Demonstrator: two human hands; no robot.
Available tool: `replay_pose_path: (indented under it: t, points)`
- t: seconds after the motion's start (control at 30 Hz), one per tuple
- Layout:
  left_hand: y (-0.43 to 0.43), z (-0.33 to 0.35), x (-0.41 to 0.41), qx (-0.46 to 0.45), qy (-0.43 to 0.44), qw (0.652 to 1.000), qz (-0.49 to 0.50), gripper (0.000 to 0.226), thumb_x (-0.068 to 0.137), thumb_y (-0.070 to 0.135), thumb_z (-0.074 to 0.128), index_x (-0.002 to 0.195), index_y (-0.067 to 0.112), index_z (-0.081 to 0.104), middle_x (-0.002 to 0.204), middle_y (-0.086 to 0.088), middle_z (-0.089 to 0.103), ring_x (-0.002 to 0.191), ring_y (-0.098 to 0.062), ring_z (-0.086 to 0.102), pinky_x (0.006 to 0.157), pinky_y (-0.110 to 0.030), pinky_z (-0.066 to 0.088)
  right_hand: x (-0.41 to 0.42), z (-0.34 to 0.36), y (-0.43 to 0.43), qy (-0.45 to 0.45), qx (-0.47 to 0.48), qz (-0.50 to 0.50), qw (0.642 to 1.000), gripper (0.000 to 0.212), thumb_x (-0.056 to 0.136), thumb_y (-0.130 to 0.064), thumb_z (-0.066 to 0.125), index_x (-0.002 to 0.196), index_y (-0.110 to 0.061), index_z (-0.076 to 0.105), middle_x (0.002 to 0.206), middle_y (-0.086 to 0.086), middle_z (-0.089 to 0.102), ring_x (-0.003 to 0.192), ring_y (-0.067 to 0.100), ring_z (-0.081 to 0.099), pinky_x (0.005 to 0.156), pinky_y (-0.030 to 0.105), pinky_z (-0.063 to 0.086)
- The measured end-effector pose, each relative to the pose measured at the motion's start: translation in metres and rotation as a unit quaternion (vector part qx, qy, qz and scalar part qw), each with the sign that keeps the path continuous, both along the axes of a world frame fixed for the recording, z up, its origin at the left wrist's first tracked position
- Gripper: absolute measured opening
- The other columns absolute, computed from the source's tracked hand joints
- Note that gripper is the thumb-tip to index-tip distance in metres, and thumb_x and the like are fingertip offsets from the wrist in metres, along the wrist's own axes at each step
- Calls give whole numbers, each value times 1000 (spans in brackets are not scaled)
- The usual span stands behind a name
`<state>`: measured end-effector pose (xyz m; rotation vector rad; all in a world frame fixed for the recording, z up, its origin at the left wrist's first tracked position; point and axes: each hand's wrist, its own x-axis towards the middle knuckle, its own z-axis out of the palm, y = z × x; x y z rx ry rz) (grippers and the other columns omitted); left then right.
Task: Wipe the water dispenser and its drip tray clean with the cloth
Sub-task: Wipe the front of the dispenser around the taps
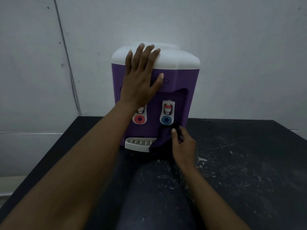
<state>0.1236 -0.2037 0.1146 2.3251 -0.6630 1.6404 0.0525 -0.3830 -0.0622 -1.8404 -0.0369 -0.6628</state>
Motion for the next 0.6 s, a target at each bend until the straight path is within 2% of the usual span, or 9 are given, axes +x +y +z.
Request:
replay_pose_path:
  t: [0.07,0.13,0.2,0.3,0.37,0.43,0.5,0.57,0.6]
  points:
    - [2,2,-4,13,19,1000,-10,69,102,44,46,158,8,28,165,-15,23,155,-34,13,126,-54,5,-6,-7,-3,33,-131,14,991,43,102,-43,61,139,-20,61,136,-4,61,127,15,56,106,29,46]
    - [4,1,-9,22,28,999,-27,72,101,43,49,159,7,24,167,-16,18,156,-34,10,126,-54,4,-11,-13,-1,81,-240,25,967,65,96,-59,61,150,-24,50,155,-1,47,142,19,42,114,37,42]
    - [5,-7,-16,33,26,998,-41,74,100,40,51,159,6,23,167,-18,17,156,-35,9,126,-54,8,-15,-19,4,117,-311,26,943,78,89,-69,63,155,-33,41,161,-3,38,146,21,34,113,44,44]
    - [7,-32,-27,63,27,996,-56,73,100,39,53,158,5,25,167,-18,18,156,-34,11,126,-54,11,-15,-27,7,95,-375,3,922,71,92,-50,70,154,-36,40,150,-4,47,135,22,40,98,41,52]
    - [9,-55,-34,78,39,994,-67,70,100,39,54,158,7,29,166,-16,20,156,-32,13,126,-52,11,-11,-29,4,65,-354,4,933,61,93,-31,72,149,-32,48,138,-2,54,126,22,48,93,37,52]
    - [13,-80,-41,87,55,992,-79,66,99,36,56,155,7,35,165,-14,27,155,-31,18,126,-52,15,-9,-28,1,43,-294,21,955,56,91,-16,73,143,-28,55,125,1,58,116,22,56,91,34,51]
    - [20,-109,-48,96,70,989,-92,58,98,34,56,149,9,45,156,-12,42,148,-30,33,122,-49,25,-9,-27,-1,13,-206,36,978,54,88,-5,74,137,-22,60,119,3,61,108,19,60,93,28,50]
    - [27,-138,-54,94,107,985,-100,45,96,33,56,136,11,57,136,-8,57,128,-27,52,107,-45,43,-10,-22,-1,-3,-112,46,993,55,85,1,75,135,-19,62,121,3,64,110,14,61,99,25,49]
    - [30,-151,-57,91,151,979,-98,42,95,34,56,130,12,60,129,-6,60,119,-25,55,98,-45,49,-11,-20,-1,-4,-72,47,996,54,85,1,75,133,-19,63,123,3,65,112,12,61,102,24,49]
